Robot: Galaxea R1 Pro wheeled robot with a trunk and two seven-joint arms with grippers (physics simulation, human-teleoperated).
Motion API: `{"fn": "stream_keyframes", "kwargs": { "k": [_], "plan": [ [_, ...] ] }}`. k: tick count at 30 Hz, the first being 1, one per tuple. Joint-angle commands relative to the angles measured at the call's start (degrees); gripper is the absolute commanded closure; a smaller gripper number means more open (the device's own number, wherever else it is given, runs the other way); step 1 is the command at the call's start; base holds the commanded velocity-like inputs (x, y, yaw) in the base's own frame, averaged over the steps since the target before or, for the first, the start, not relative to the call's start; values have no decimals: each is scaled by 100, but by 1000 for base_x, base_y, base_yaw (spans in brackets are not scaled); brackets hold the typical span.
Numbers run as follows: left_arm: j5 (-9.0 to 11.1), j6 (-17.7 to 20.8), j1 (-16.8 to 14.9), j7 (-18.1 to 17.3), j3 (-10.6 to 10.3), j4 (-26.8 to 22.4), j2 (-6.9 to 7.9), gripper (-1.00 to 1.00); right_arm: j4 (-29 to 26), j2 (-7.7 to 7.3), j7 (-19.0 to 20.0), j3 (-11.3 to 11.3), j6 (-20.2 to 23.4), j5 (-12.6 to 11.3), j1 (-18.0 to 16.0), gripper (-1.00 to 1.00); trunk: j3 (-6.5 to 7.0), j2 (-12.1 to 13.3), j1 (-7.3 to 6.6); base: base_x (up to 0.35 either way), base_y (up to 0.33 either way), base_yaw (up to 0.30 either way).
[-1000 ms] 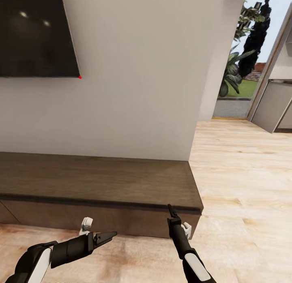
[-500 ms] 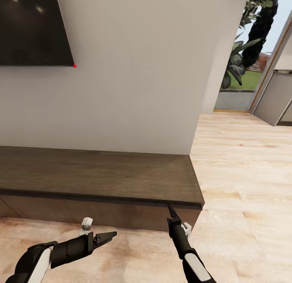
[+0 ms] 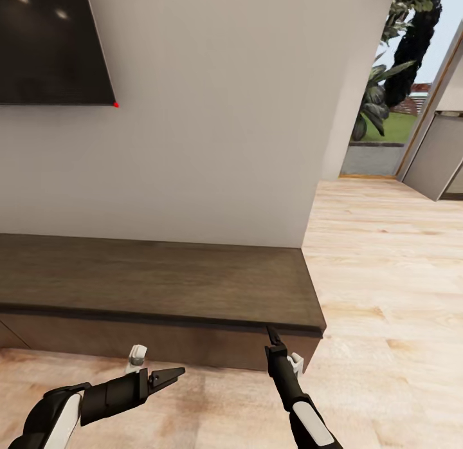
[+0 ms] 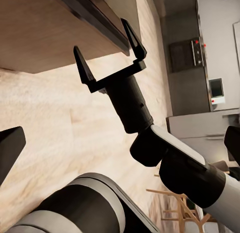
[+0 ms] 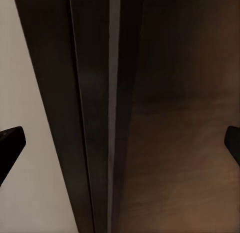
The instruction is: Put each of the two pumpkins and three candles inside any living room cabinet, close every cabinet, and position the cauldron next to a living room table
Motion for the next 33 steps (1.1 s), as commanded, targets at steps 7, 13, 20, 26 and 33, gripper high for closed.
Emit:
{"fn": "stream_keyframes", "kwargs": {
  "k": [7,13,20,26,33],
  "plan": [
    [-11,20,-3,-25,5,0,0,-100,5,4,26,-15,24,-36,-1,-100,-5,-2,-1,7,0,0],
    [-12,20,-2,-25,5,0,0,-100,5,4,26,-15,24,-36,-3,-100,-5,-2,-1,58,0,0],
    [-12,20,-3,-25,6,0,0,-100,5,4,26,-12,24,-34,-3,-100,-5,-2,-1,6,0,0],
    [-11,20,-2,-25,6,0,0,-100,5,4,26,-10,27,-30,-3,100,-5,-2,-1,0,0,0],
    [-11,20,-3,-25,6,0,0,-100,5,4,23,-8,33,-35,-3,100,-5,-2,-1,0,0,0]
  ]
}}
